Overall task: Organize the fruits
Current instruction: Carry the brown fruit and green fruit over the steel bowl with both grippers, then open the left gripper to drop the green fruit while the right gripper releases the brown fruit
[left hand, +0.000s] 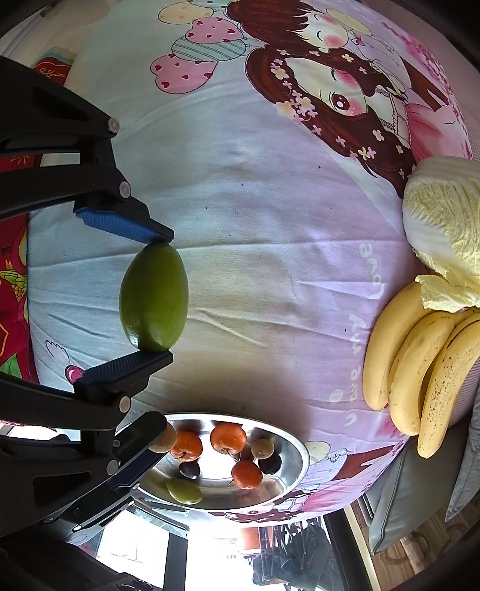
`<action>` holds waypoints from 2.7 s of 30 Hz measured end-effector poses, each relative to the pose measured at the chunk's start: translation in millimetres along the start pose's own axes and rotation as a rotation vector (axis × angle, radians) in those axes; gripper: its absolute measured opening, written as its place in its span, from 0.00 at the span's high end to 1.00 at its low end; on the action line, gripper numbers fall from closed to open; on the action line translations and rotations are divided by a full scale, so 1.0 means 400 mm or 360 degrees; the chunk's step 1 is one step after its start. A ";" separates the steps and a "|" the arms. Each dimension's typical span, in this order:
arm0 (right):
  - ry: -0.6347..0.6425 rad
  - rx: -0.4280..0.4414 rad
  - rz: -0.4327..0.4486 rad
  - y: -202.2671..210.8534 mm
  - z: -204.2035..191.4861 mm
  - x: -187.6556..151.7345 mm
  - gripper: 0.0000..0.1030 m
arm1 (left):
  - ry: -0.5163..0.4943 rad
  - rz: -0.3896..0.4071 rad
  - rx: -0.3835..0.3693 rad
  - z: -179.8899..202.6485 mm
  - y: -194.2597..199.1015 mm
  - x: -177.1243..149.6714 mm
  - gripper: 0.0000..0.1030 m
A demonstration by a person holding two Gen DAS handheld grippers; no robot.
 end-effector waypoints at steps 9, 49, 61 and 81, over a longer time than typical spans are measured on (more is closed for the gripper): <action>-0.0078 -0.0005 -0.0006 0.010 0.078 -0.022 0.73 | -0.0049 -0.0018 0.0019 0.129 -0.048 0.013 0.42; -0.0308 -0.0107 -0.0141 -0.055 0.259 -0.050 0.71 | -0.0201 -0.0176 0.0002 0.359 -0.172 0.048 0.42; -0.0307 -0.0145 -0.0144 -0.039 0.254 -0.051 0.45 | -0.0206 -0.0168 -0.0011 0.334 -0.134 0.039 0.41; -0.0281 -0.0236 -0.0174 -0.048 0.228 -0.065 0.26 | -0.0040 -0.0050 0.0189 0.114 -0.081 0.034 0.13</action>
Point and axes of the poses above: each gripper's, at about its wrist camera, not at the fingertips, and y roughly against the way its jaws point, z to its right, x to its top, the point moved 6 cm from there along -y, roughly the way its jaws point, and after that the axes turned 8 degrees about -z, right-handed, at the moved point
